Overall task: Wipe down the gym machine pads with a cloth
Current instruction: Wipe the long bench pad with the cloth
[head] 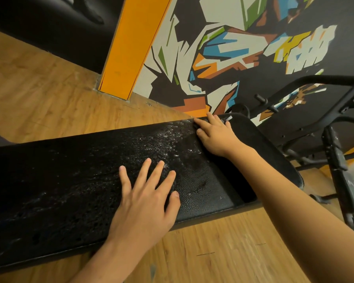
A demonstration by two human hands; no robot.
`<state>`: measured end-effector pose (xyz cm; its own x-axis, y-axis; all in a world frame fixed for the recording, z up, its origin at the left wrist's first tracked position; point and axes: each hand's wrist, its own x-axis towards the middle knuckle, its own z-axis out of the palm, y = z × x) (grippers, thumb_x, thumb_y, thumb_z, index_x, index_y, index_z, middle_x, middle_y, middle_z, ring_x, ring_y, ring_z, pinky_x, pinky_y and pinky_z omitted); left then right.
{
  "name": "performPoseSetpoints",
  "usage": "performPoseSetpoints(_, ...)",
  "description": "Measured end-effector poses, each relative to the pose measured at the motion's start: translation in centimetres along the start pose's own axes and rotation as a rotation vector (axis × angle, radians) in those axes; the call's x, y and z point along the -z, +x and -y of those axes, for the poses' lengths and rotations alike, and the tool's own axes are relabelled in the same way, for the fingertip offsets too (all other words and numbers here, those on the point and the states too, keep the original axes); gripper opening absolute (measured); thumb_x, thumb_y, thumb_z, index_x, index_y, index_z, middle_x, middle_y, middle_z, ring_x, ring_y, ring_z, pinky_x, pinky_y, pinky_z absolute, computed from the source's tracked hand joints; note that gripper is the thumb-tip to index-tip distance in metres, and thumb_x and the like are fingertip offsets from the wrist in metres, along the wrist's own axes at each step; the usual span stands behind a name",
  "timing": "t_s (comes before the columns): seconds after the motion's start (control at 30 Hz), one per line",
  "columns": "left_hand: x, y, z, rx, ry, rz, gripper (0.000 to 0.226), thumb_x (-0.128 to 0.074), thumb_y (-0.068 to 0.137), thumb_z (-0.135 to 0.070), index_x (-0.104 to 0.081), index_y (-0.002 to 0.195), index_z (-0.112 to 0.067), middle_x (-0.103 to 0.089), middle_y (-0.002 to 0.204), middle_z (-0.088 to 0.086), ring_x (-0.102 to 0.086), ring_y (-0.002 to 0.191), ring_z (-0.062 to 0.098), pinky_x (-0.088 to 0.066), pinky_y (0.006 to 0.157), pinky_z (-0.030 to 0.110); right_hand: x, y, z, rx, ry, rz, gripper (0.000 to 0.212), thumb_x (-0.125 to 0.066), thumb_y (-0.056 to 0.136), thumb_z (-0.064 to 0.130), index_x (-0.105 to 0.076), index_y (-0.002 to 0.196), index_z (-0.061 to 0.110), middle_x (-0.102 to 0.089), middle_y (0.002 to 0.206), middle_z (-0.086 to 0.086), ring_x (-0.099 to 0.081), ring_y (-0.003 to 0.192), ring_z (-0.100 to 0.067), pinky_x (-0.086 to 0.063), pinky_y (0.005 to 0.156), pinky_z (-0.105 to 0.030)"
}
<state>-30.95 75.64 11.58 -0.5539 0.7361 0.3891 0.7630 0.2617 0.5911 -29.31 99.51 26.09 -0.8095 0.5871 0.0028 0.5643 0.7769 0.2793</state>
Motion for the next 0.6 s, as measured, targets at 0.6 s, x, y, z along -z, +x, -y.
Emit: performPoseSetpoints(0.6, -0.2, 0.1, 0.2, -0.024, 0.013, -0.021, 0.054, -0.034, 0.1, -0.046, -0.059, 0.142, -0.024, -0.05, 0.154, 0.003, -0.032, 0.151, 0.028, -0.003, 0.118, 0.065, 0.8, 1.9, 0.0, 0.005, -0.07, 0.063, 0.052, -0.022, 0.111, 0.045, -0.027, 0.161, 0.032, -0.015, 0.17, -0.007, -0.012, 0.157, -0.027, 0.003, 0.121, -0.064)
